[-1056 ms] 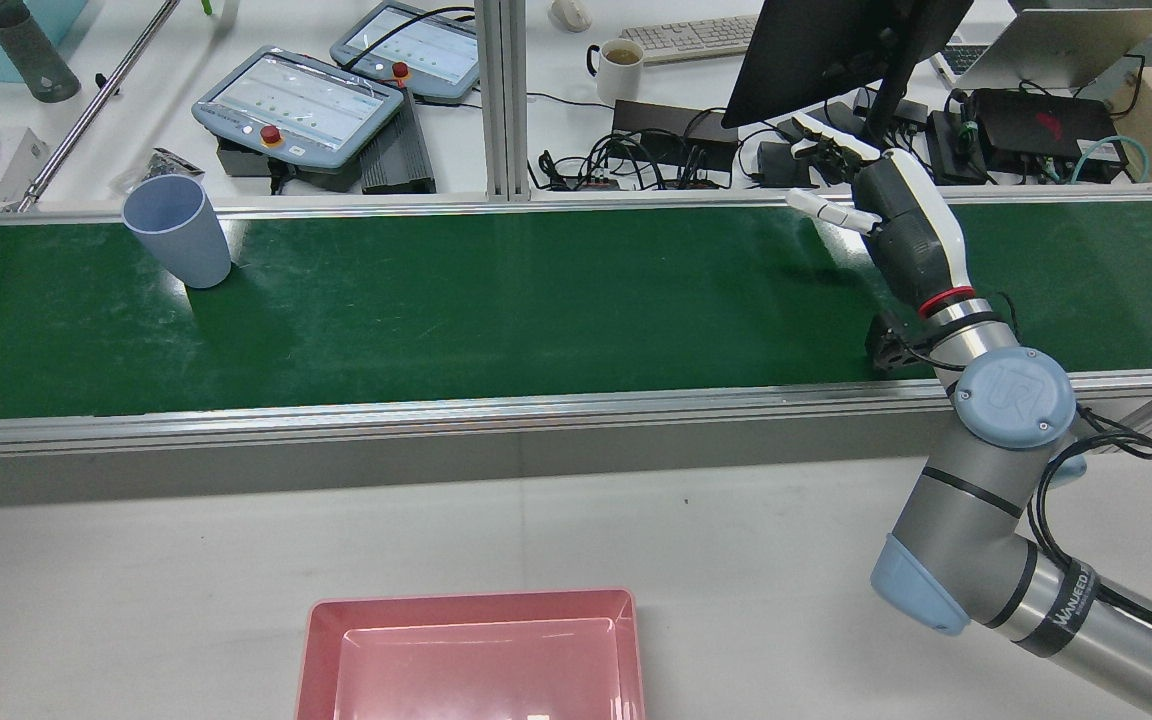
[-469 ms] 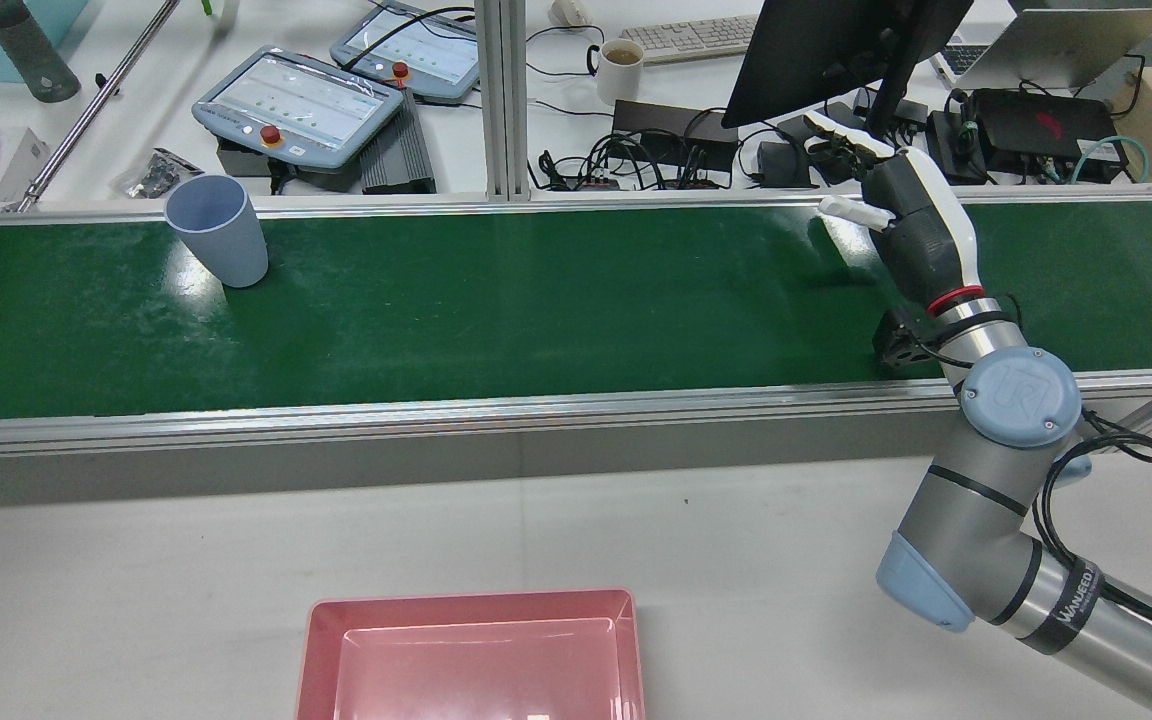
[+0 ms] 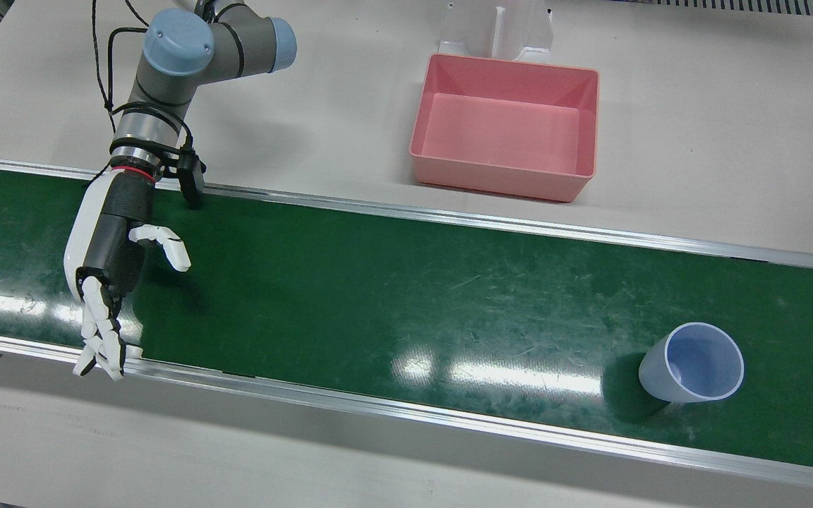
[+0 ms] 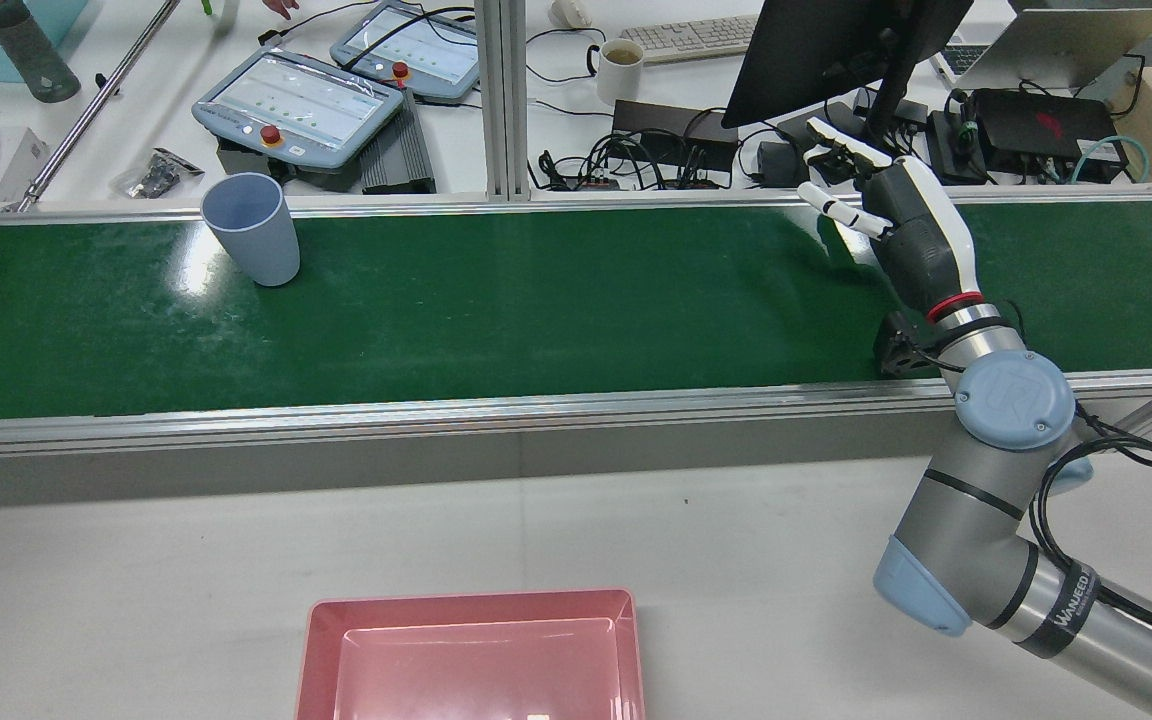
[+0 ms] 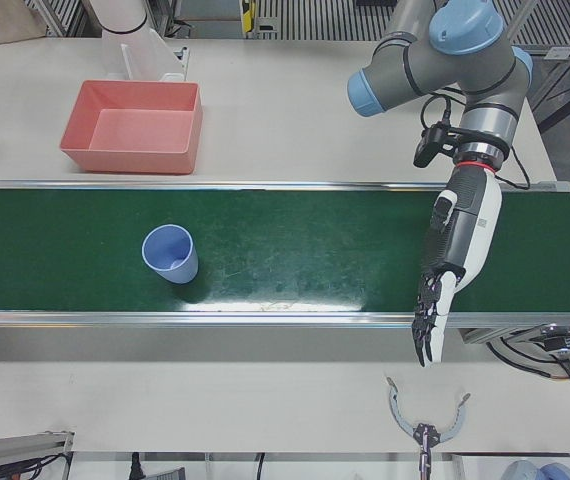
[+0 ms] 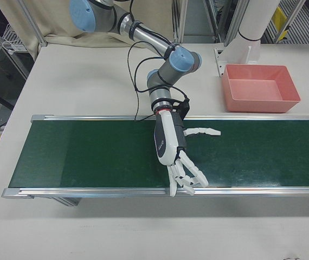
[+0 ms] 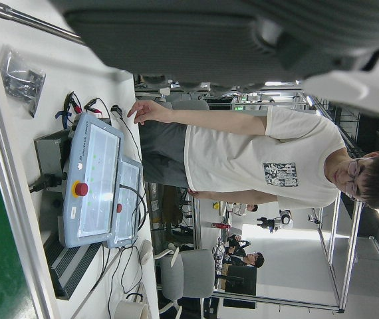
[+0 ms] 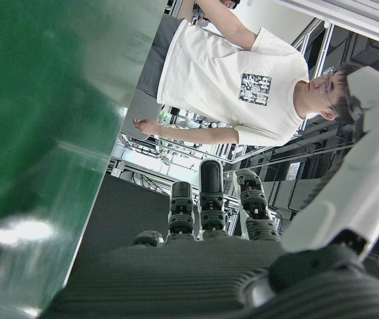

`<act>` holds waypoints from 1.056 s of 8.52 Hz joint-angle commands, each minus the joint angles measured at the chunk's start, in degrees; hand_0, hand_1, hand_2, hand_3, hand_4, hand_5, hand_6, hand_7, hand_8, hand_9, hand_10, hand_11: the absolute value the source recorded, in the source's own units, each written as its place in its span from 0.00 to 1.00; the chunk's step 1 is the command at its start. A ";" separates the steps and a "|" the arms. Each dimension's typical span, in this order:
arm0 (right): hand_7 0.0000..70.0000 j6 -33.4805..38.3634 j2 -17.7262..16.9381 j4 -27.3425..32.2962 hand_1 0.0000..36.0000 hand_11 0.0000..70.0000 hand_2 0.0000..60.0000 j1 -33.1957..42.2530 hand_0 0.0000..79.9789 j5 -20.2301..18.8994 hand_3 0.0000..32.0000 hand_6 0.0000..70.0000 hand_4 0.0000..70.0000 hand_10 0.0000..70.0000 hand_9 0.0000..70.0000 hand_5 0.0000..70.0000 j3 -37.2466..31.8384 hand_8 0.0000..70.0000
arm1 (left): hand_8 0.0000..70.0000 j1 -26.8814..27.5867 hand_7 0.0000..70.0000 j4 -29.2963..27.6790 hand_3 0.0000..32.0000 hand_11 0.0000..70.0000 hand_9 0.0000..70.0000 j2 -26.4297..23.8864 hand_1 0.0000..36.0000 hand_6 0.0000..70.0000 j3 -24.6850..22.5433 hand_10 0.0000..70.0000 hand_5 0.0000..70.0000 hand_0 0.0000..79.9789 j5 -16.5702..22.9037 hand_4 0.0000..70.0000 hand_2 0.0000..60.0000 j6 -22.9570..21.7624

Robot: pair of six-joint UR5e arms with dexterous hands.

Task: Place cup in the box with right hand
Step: 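Hold the right hand open at the belt as the blue cup approaches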

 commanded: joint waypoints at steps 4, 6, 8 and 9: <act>0.62 -0.09 -0.01 -0.70 0.41 0.00 0.51 -1.92 0.48 -0.91 0.00 0.13 0.00 0.00 0.29 0.04 0.43 0.13 | 0.00 0.00 0.00 0.00 0.00 0.00 0.00 0.00 0.00 0.00 0.00 0.00 0.00 0.00 -0.04 0.00 0.00 0.00; 0.63 0.00 0.16 -0.70 0.40 0.00 0.51 -1.66 0.48 -0.91 0.00 0.13 0.00 0.00 0.29 0.04 0.87 0.13 | 0.00 0.00 0.00 0.00 0.00 0.00 0.00 0.00 0.00 0.00 0.00 0.00 0.00 0.00 0.05 0.00 0.00 0.00; 0.64 -0.09 0.25 -0.70 0.43 0.00 0.54 -1.74 0.49 -1.00 0.00 0.13 0.00 0.00 0.30 0.05 0.79 0.13 | 0.00 0.00 0.00 0.00 0.00 0.00 0.00 0.00 0.00 0.00 0.00 0.00 0.00 0.00 -0.04 0.00 0.00 0.00; 0.63 -0.09 0.25 -0.70 0.41 0.00 0.54 -1.74 0.47 -1.00 0.00 0.13 0.00 0.00 0.30 0.04 0.79 0.13 | 0.00 0.00 0.00 0.00 0.00 0.00 0.00 0.00 0.00 0.00 0.00 0.00 0.00 0.00 -0.04 0.00 0.00 0.00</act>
